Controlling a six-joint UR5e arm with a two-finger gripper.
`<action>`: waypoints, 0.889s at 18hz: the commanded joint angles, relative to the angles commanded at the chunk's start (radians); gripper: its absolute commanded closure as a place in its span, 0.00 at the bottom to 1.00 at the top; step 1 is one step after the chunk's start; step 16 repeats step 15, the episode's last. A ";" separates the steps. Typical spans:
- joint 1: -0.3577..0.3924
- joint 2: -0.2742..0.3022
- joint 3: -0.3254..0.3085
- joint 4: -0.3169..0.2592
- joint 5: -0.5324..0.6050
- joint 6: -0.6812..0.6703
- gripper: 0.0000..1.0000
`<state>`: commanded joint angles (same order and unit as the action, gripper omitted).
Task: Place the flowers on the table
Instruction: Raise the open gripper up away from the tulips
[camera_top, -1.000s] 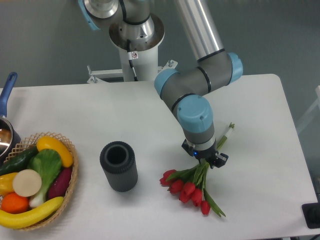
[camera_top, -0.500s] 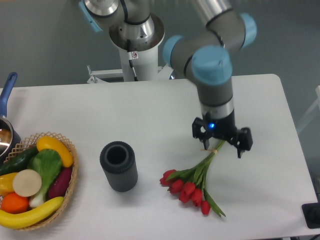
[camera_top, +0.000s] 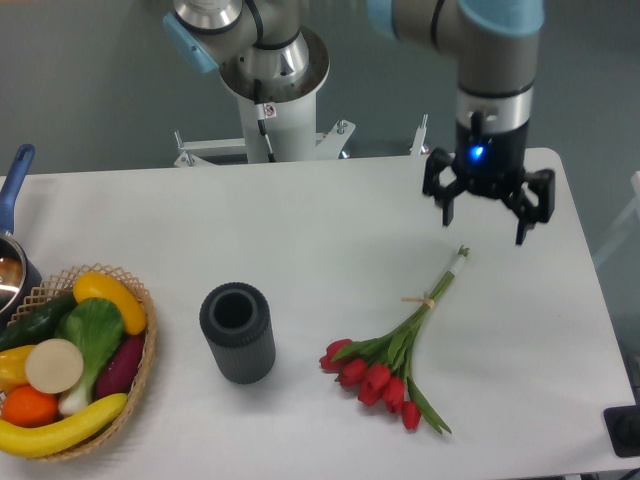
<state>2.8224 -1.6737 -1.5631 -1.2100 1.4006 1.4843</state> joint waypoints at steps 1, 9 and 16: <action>0.021 0.012 -0.003 -0.029 -0.009 0.058 0.00; 0.137 0.083 -0.055 -0.080 -0.015 0.244 0.00; 0.146 0.088 -0.063 -0.079 -0.015 0.245 0.00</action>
